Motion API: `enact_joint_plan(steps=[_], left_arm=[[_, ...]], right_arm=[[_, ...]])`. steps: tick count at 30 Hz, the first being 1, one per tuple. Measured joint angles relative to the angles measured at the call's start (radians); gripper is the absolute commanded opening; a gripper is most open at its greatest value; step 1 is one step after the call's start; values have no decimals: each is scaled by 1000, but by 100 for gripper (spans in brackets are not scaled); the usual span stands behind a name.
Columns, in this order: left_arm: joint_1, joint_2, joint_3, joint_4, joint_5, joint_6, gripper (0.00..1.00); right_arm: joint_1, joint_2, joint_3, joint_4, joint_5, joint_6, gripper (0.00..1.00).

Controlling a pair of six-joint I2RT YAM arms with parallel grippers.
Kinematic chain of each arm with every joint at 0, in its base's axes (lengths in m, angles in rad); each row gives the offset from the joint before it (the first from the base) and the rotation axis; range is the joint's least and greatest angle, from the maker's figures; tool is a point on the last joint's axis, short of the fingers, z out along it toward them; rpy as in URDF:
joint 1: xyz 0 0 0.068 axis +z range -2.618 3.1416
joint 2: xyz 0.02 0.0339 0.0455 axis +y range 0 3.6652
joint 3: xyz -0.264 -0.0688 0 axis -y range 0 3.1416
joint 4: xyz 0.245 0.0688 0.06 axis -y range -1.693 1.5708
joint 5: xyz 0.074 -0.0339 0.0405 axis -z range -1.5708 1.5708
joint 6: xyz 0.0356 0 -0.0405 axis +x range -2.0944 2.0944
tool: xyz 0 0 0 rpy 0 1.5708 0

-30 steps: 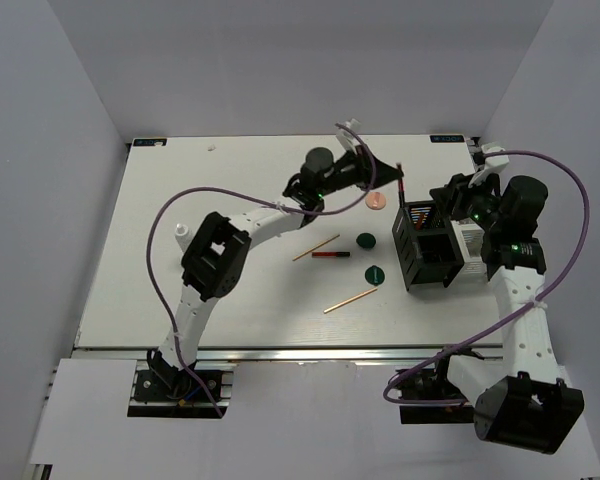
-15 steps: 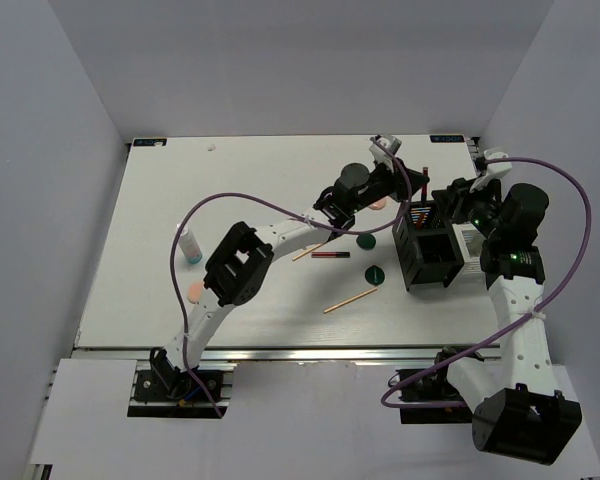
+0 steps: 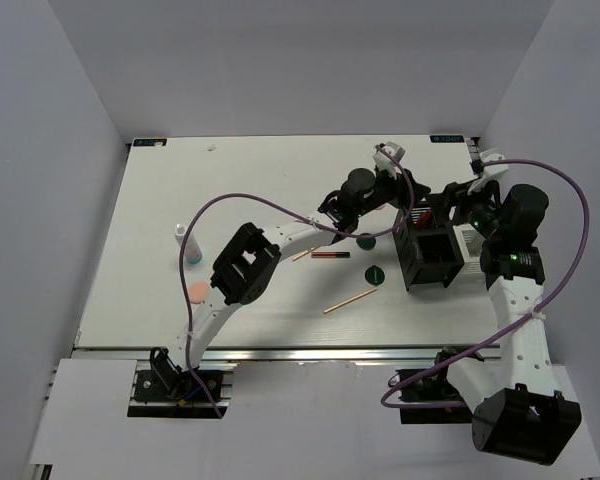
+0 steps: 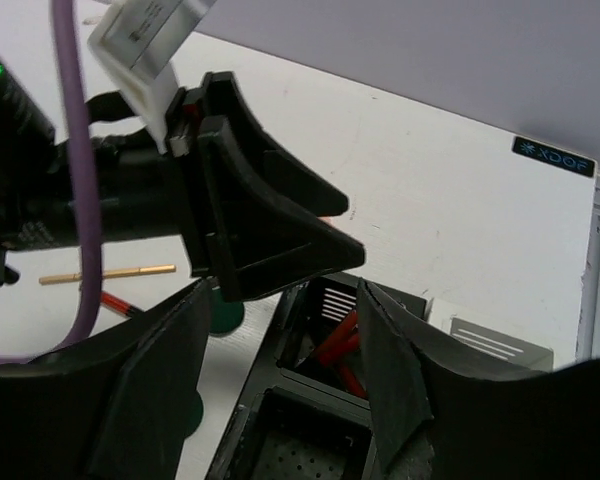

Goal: Organize the makeup

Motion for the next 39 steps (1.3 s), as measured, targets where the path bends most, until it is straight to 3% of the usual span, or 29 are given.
enact_joint_plan(steps=[2,3,5,6,7,11,13,15,16,18,19,20,21,22,28,33,39], left_arm=[[0,-2,0,6,-12,-3,67],[0,-5,0,7,-17,-4,61],[3,-16,0,6,-31,-14,32],[9,-28,-2,0,-45,-27,0],[12,-47,-16,-8,-60,-41,0],[69,-256,-235,-86,-124,-125,0],[145,-417,-415,-102,-138,-187,0],[254,-570,-566,-114,-145,-226,21],[310,-632,-620,-134,-153,-233,42],[399,-719,-672,-201,-174,-227,56],[423,-748,-682,-240,-186,-220,65],[431,-775,-687,-288,-195,-206,67],[427,-797,-689,-340,-198,-190,70],[417,-814,-692,-384,-197,-172,72],[359,-930,-786,-591,-200,-98,74],[367,-1039,-880,-669,-242,-93,77],[369,-1102,-887,-712,-290,-89,77]], right_arm=[[0,-2,-1,-10,-42,-28,66],[0,-2,-2,-14,-75,-46,66],[0,-5,-2,-31,-154,-83,63],[0,-7,-2,-42,-201,-106,61],[0,-9,-2,-56,-252,-130,57],[9,-12,-2,-105,-420,-238,20],[40,2,2,-155,-457,-309,13],[167,56,16,-239,-423,-415,22],[240,90,16,-256,-393,-438,39],[372,150,-6,-254,-293,-451,51],[425,173,-19,-253,-241,-452,64],[470,205,-27,-254,-187,-448,74],[511,243,-27,-253,-139,-443,74],[546,287,-21,-247,-90,-442,88],[666,591,104,-259,108,-426,87],[710,761,243,-279,195,-449,78],[727,880,335,-297,246,-490,65]])
